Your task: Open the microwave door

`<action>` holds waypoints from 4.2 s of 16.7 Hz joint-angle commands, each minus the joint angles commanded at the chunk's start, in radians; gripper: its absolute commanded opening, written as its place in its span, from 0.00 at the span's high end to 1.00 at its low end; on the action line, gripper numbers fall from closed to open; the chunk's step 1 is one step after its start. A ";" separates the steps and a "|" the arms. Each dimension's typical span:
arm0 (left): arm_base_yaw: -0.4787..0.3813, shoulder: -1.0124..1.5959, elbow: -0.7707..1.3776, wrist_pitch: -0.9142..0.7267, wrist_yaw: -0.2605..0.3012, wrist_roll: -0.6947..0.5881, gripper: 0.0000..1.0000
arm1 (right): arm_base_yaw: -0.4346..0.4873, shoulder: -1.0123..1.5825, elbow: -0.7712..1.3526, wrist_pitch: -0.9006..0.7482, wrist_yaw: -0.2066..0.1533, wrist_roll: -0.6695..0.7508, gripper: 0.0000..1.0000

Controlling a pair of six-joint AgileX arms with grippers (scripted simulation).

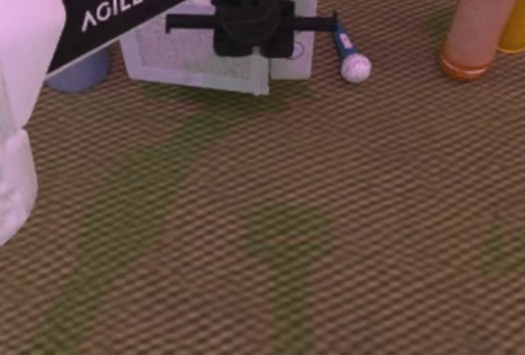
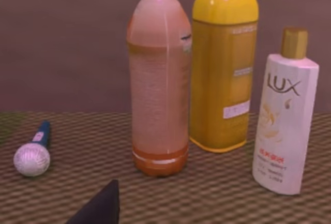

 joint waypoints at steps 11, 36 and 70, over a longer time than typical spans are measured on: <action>0.009 -0.089 -0.141 0.074 0.044 0.090 1.00 | 0.000 0.000 0.000 0.000 0.000 0.000 0.00; 0.003 -0.088 -0.147 0.076 0.051 0.089 1.00 | 0.000 0.000 0.000 0.000 0.000 0.000 0.00; 0.023 -0.189 -0.295 0.147 0.113 0.207 1.00 | 0.000 0.000 0.000 0.000 0.000 0.000 0.00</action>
